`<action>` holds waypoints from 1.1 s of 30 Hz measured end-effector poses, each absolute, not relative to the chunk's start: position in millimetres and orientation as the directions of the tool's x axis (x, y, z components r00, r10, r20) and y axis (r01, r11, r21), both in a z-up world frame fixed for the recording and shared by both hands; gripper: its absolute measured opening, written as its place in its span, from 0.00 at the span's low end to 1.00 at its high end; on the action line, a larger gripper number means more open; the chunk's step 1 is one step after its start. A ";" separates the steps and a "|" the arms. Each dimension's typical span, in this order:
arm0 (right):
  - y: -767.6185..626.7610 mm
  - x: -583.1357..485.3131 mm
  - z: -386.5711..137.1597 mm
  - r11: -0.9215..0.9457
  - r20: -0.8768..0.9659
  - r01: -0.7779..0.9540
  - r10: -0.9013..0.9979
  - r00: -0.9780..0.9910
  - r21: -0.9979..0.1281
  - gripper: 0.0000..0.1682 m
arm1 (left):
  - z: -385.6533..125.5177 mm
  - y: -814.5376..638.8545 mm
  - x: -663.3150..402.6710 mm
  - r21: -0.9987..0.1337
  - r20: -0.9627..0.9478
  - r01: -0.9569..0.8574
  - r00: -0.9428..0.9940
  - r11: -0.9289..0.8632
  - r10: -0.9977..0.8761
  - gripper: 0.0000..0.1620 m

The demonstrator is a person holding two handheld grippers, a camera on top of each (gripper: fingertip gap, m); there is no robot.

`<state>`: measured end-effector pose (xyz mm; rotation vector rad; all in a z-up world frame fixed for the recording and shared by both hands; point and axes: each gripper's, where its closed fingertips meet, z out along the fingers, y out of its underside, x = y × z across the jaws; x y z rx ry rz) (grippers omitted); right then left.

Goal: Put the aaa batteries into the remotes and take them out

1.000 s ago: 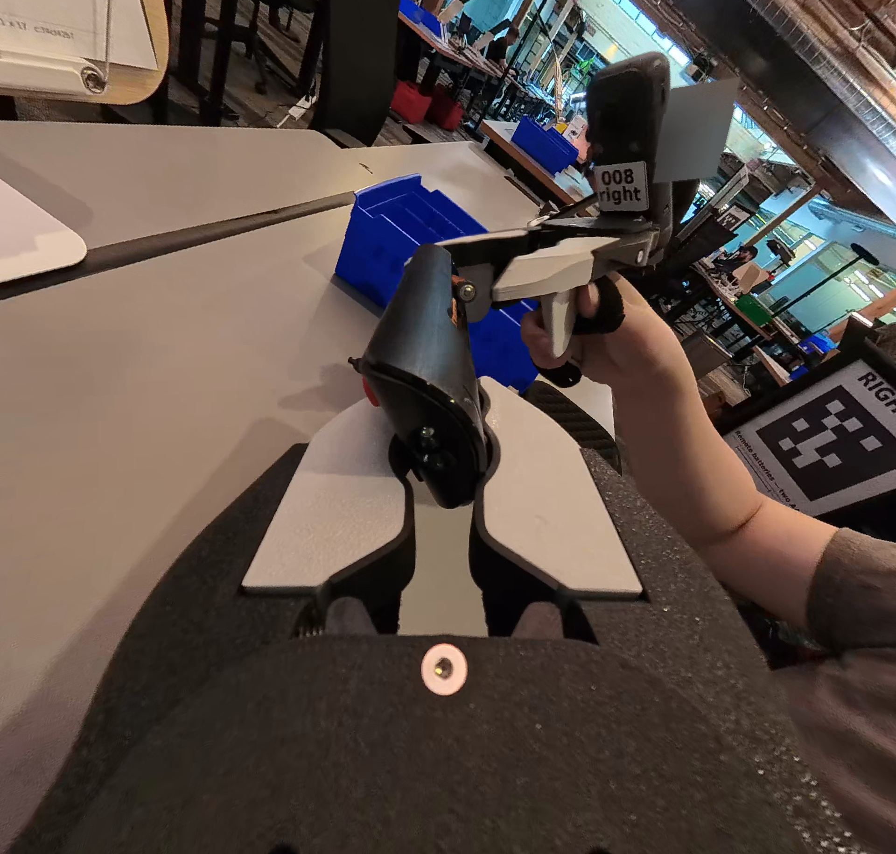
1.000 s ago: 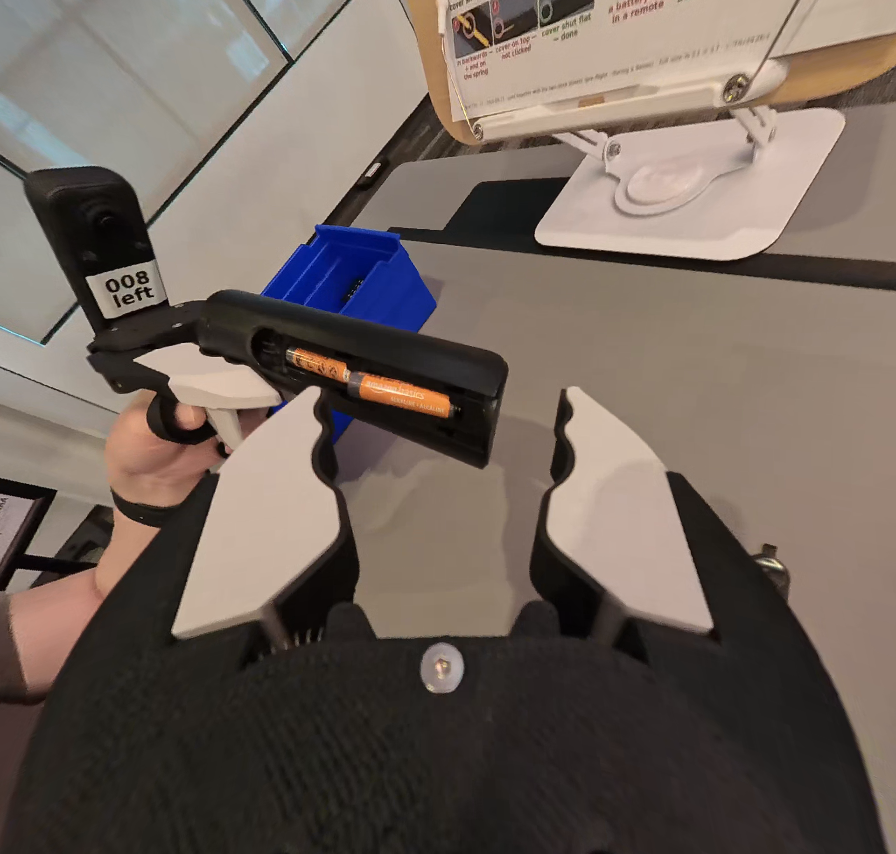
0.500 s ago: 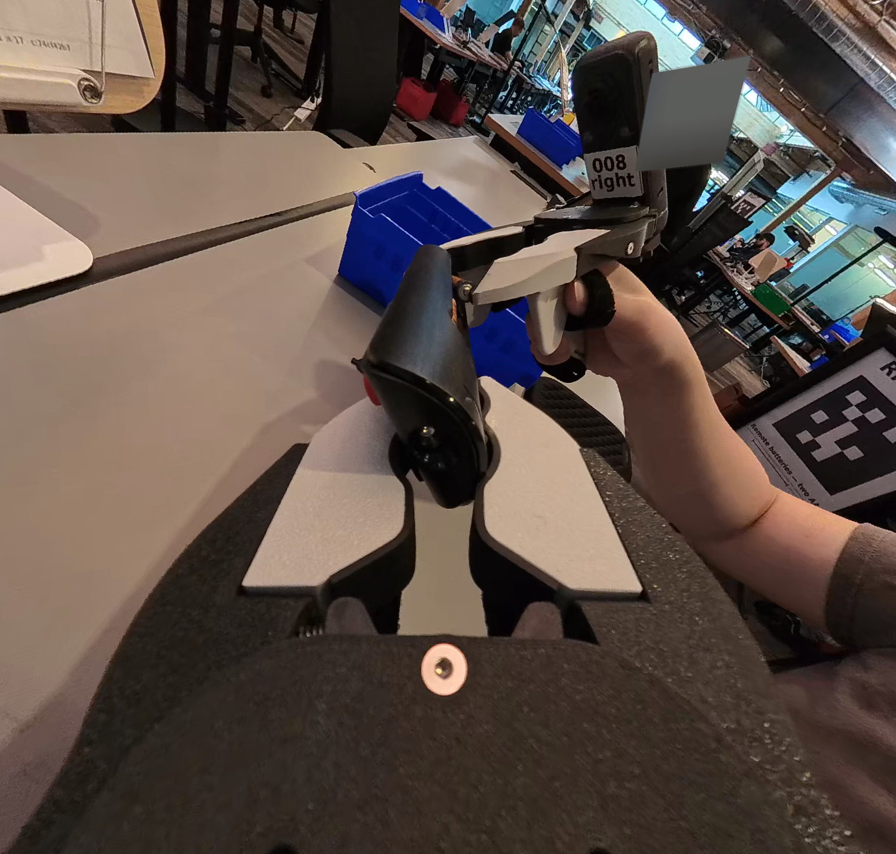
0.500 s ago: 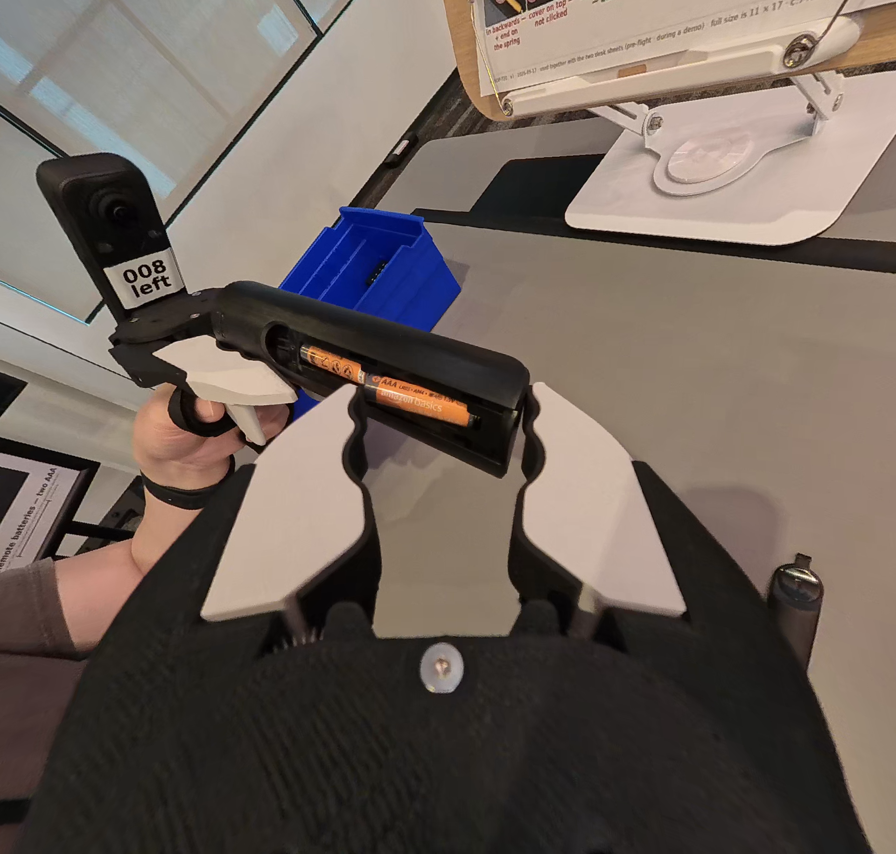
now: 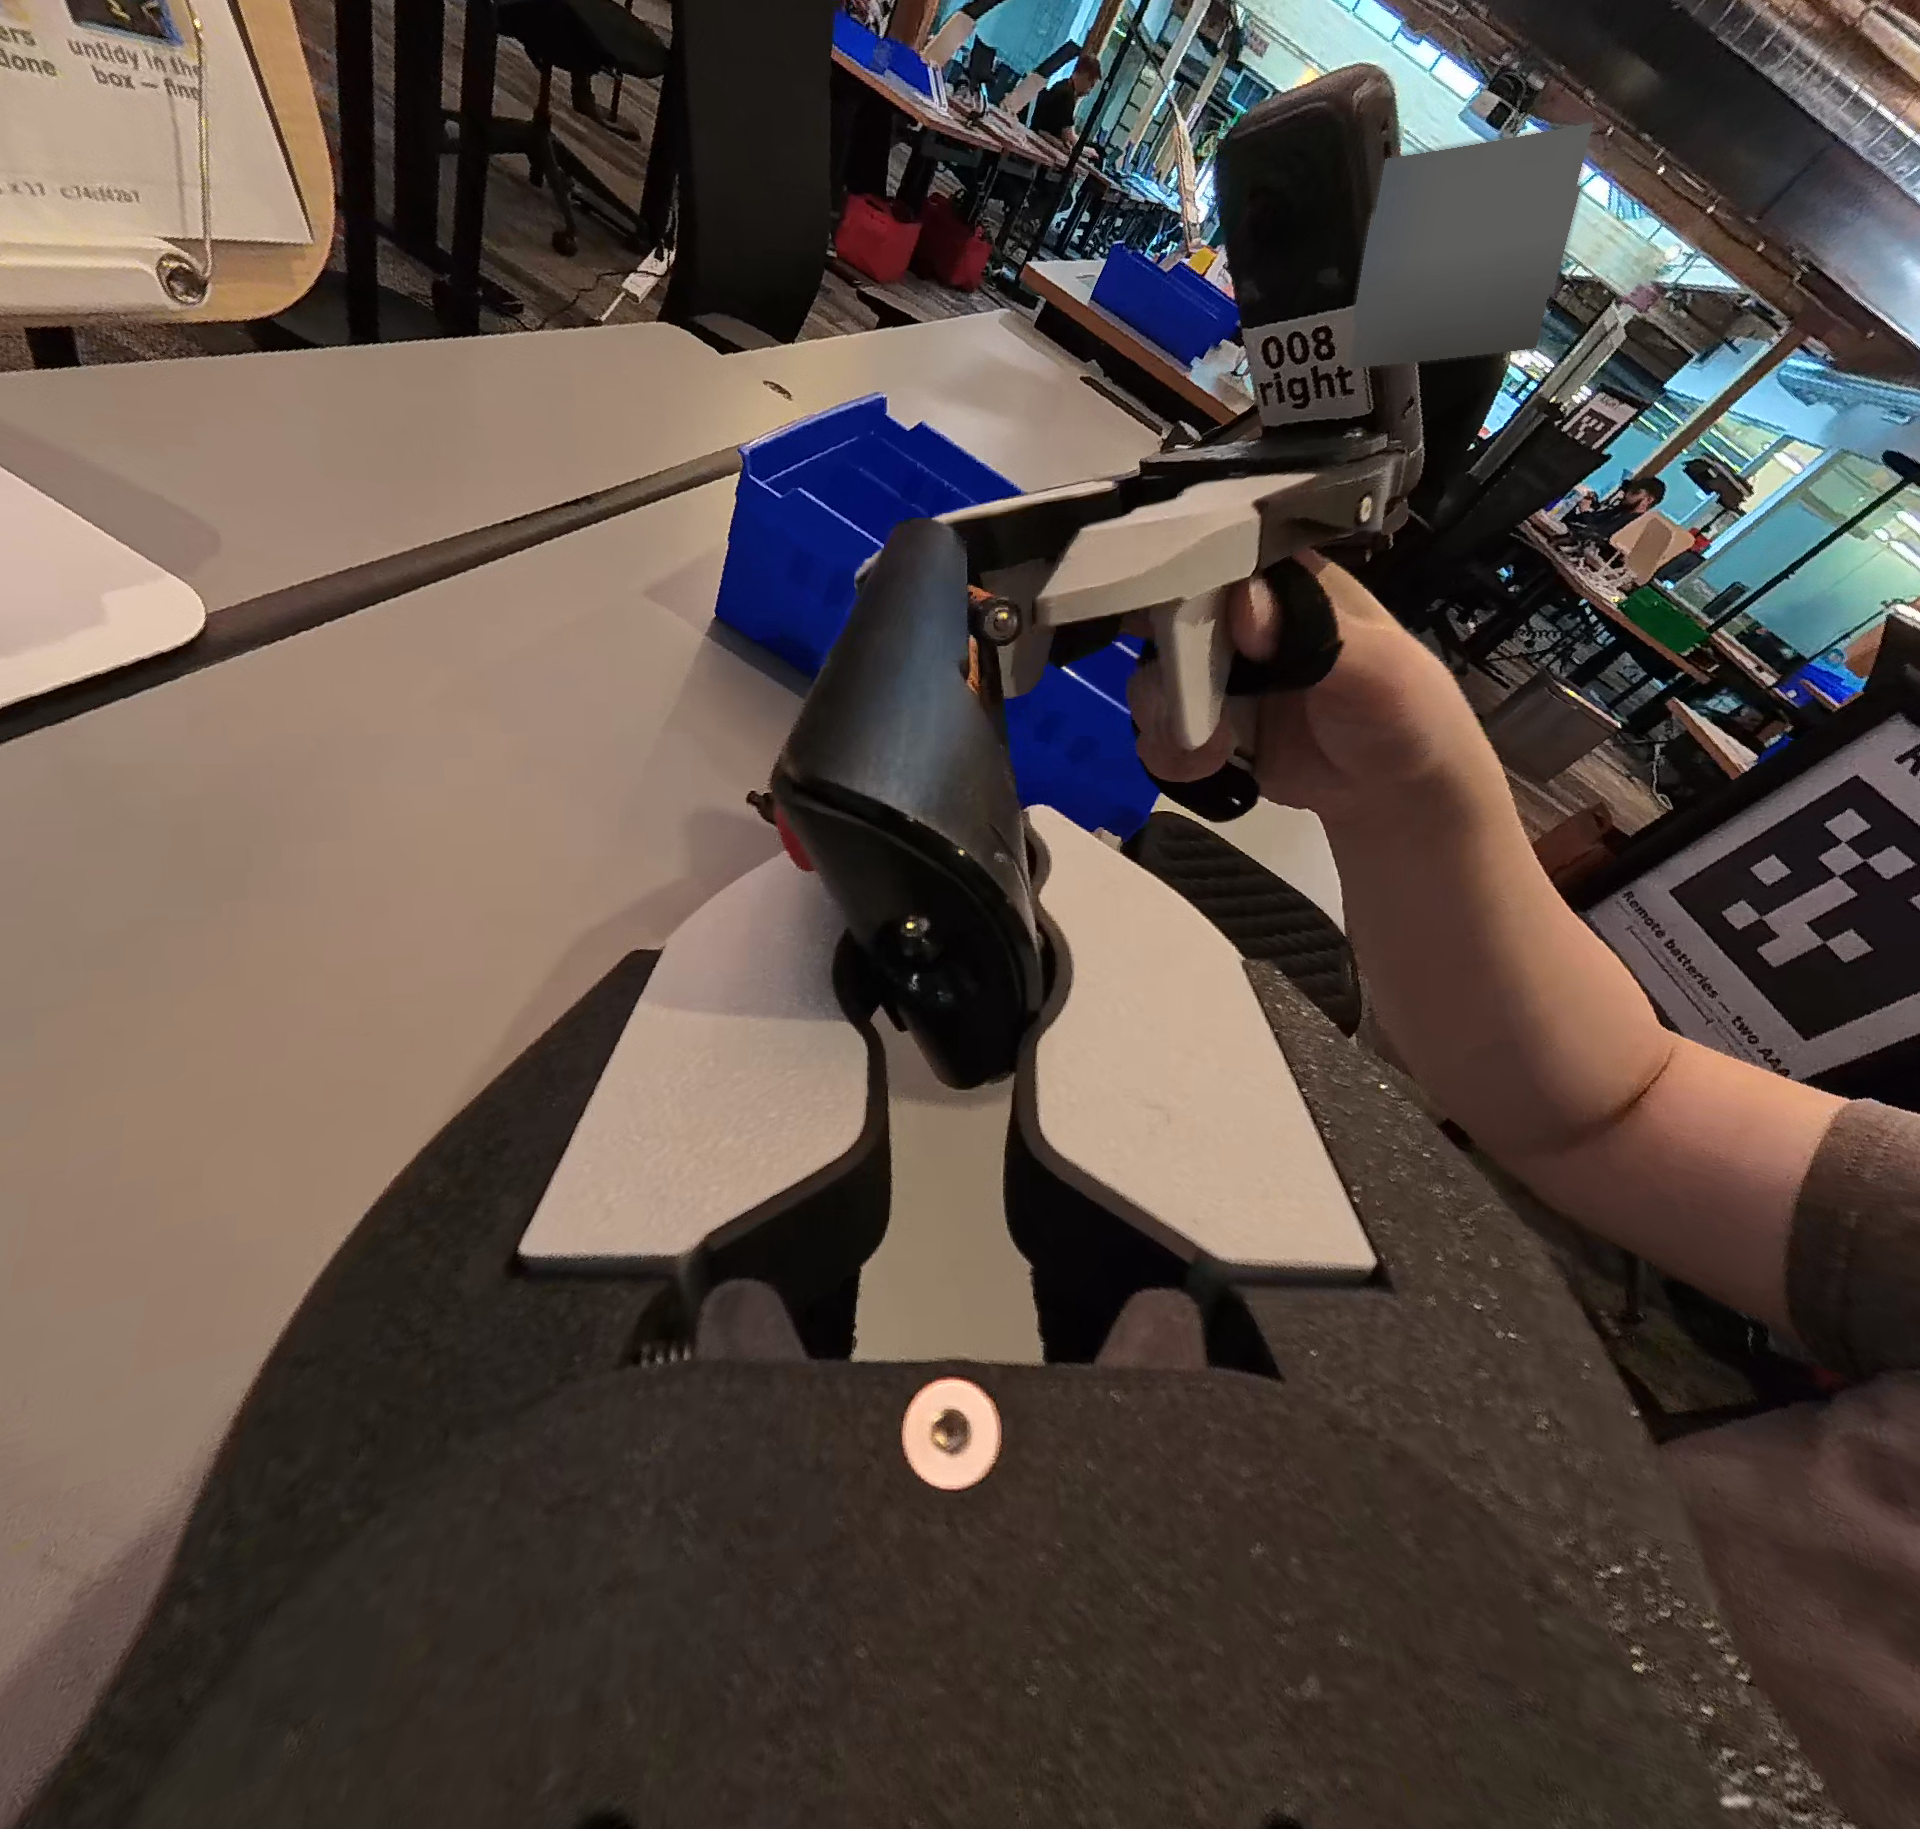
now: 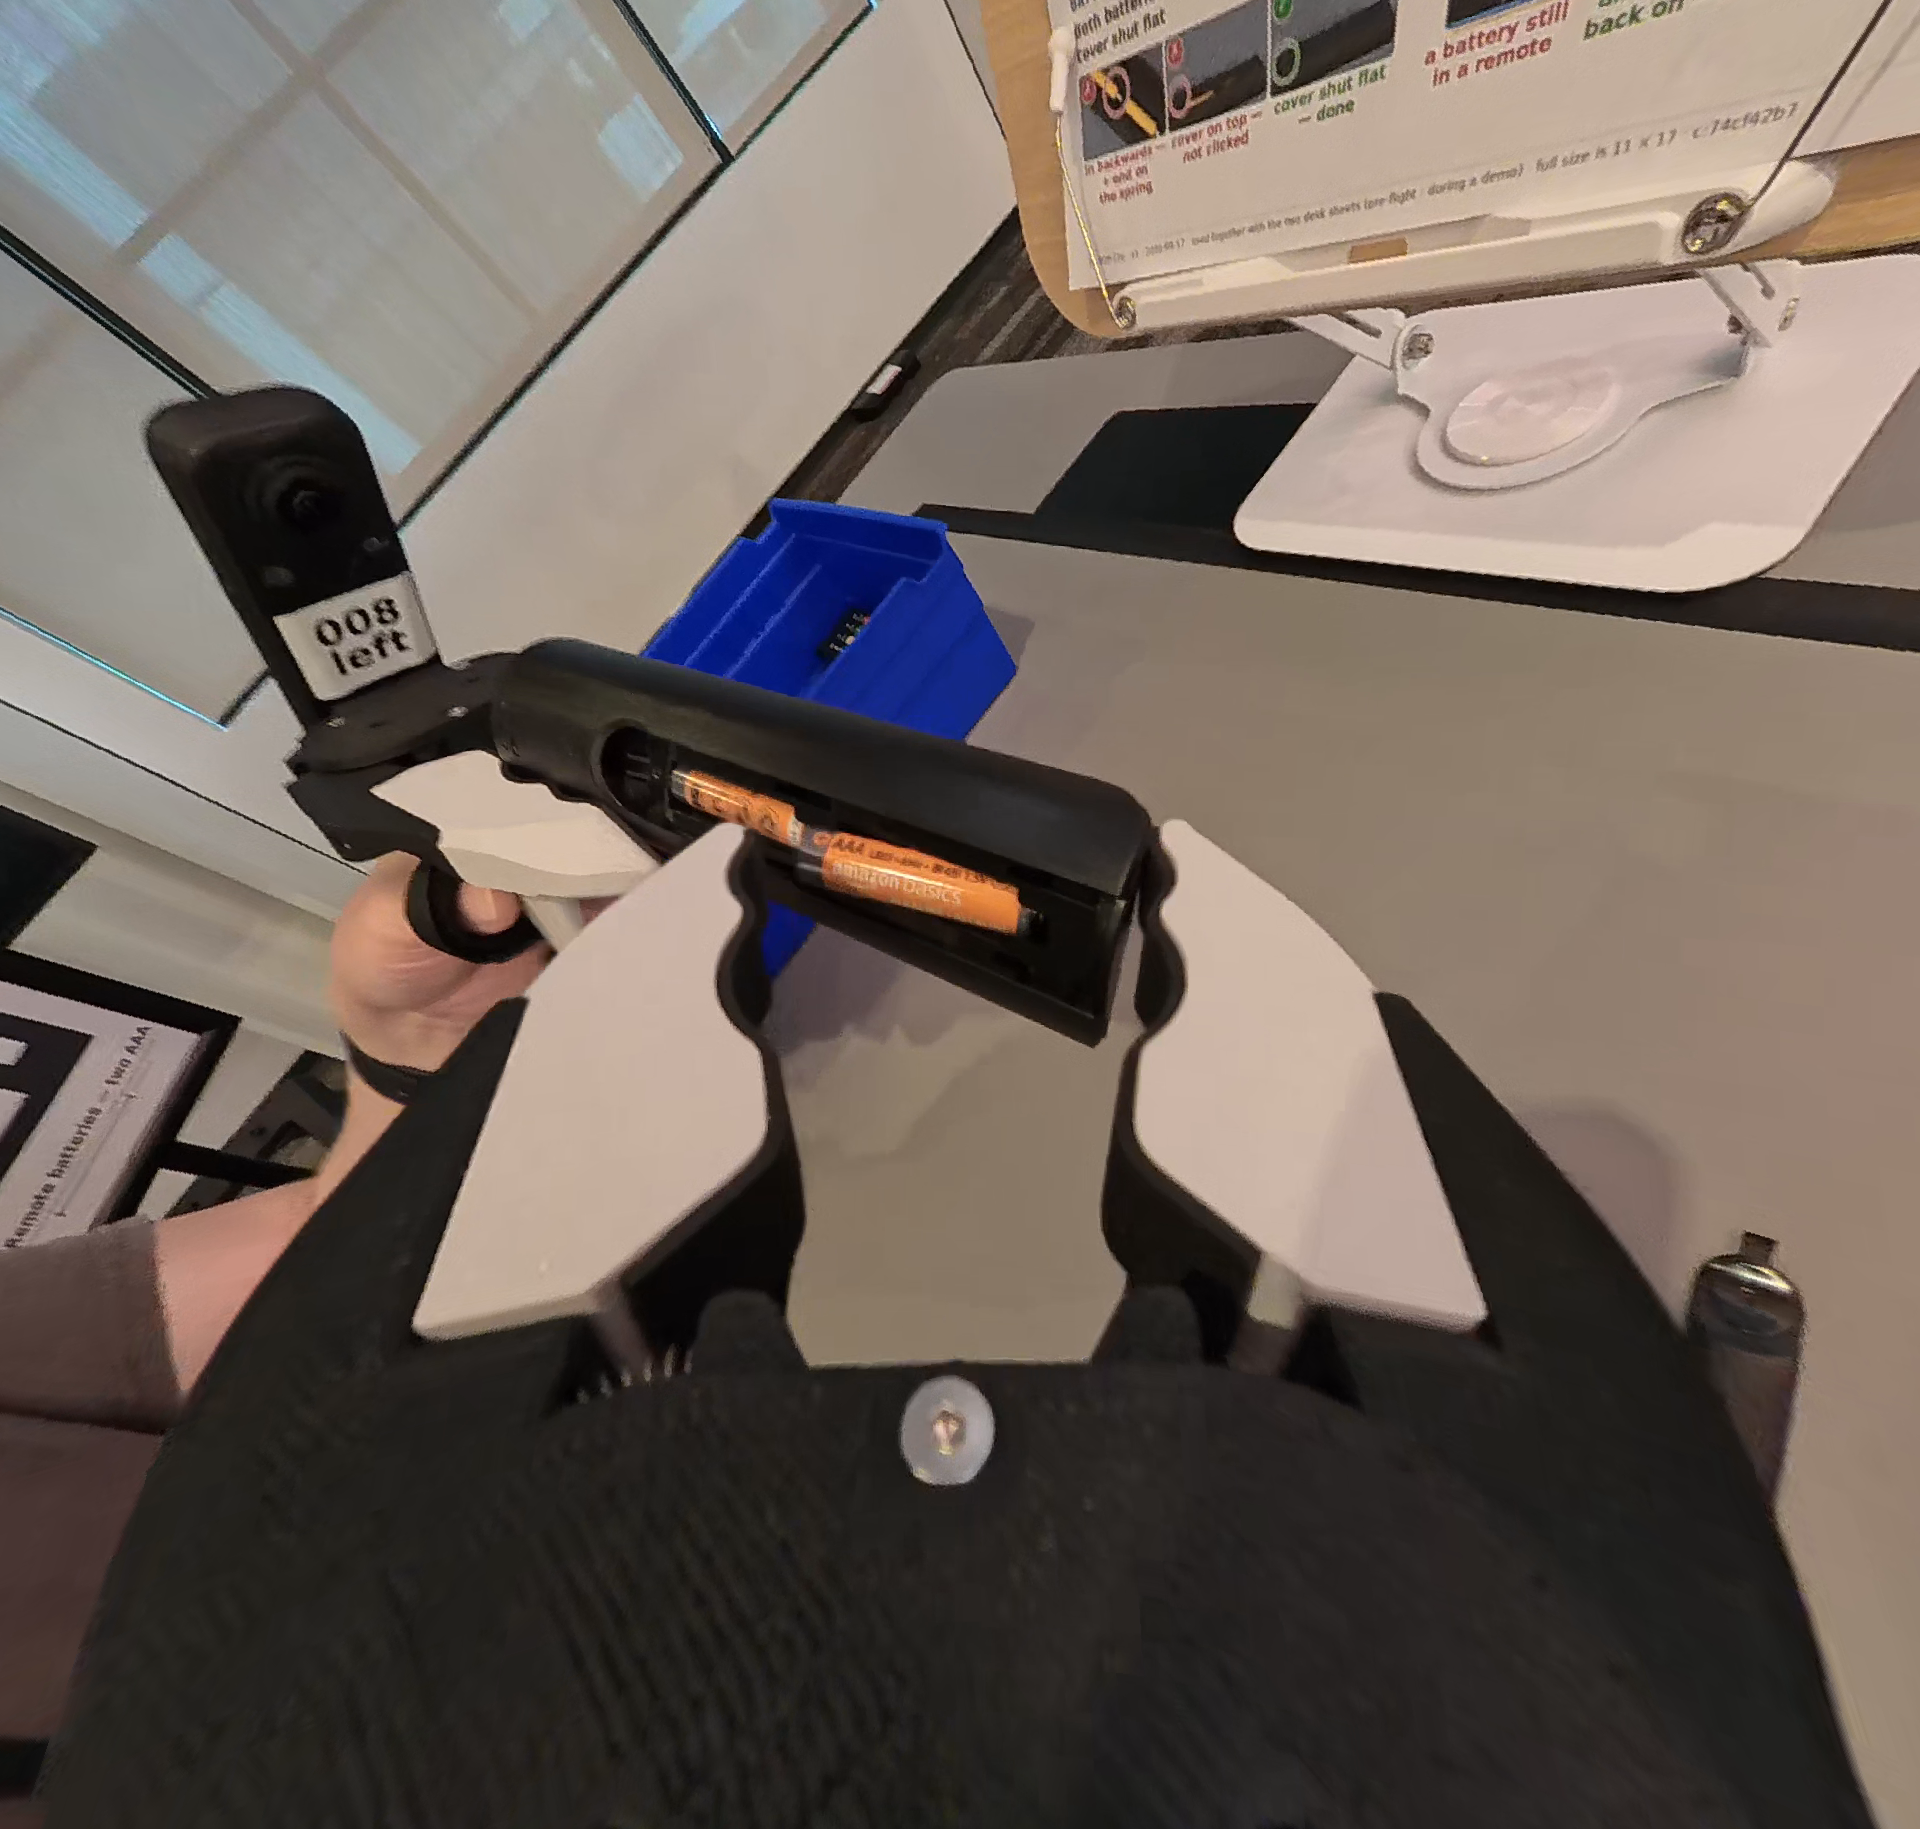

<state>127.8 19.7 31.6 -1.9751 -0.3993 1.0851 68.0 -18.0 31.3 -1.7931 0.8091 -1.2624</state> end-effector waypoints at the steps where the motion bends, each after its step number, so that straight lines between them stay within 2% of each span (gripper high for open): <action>1: 19.4 126.8 33.2 -0.613 -0.560 -0.120 0.602 0.570 -0.781 0.44 | 31.6 -17.8 68.2 -0.871 0.449 -0.059 0.307 -0.487 -0.839 0.13; 9: 21.8 127.0 27.9 -0.572 -0.438 -0.023 0.601 0.669 -0.820 0.40 | 33.8 -18.2 66.2 -0.874 0.445 -0.058 0.306 -0.483 -0.842 0.13; 16: 21.2 123.9 35.5 -0.587 -0.501 -0.078 0.605 0.619 -0.806 0.40 | 37.2 -18.3 63.3 -0.875 0.445 -0.050 0.305 -0.481 -0.842 0.13; 33: 19.6 125.3 45.1 -0.508 -0.397 -0.019 0.649 0.649 -0.861 0.35 | 45.4 -21.2 61.8 -0.888 0.435 -0.024 0.286 -0.460 -0.854 0.13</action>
